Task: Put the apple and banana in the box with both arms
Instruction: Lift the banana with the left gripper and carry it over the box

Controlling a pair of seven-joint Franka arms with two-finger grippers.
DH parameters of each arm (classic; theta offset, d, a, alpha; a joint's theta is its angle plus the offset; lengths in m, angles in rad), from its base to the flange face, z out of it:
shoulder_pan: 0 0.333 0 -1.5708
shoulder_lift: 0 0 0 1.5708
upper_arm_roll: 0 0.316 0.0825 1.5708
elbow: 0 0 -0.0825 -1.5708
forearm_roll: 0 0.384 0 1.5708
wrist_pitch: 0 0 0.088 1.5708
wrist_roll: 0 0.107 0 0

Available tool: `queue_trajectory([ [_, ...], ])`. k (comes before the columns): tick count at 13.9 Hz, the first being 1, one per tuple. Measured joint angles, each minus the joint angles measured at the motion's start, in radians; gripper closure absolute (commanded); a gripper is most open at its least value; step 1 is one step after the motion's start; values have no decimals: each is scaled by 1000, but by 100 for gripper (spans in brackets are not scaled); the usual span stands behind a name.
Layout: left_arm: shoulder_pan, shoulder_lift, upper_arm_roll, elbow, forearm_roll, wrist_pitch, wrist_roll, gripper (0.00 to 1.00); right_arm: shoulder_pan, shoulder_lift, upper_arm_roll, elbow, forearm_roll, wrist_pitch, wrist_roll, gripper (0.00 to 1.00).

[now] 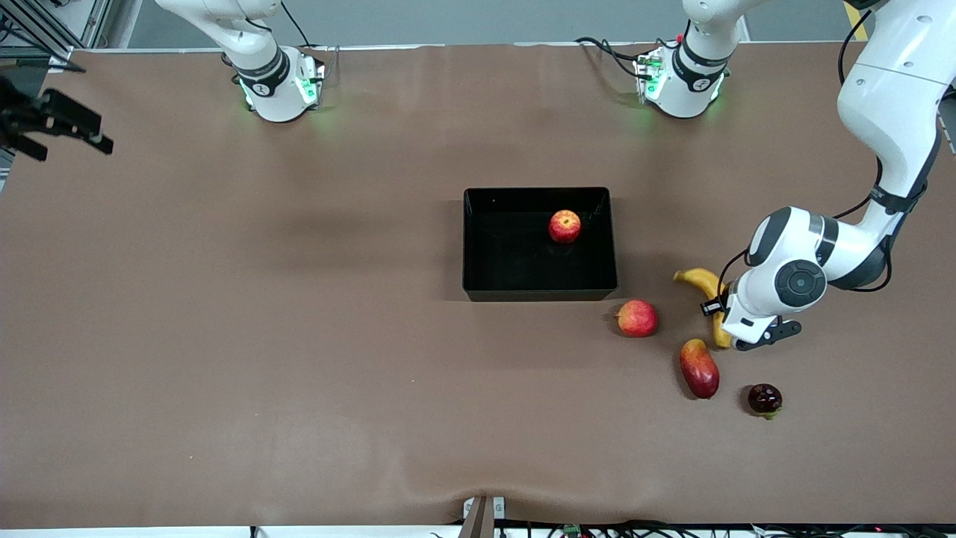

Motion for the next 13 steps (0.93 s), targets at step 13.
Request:
queue_trajectory([
  [13, -190, -176, -292, 107, -280, -220, -342, 100, 120, 38, 5, -12, -72, 71, 108, 0],
])
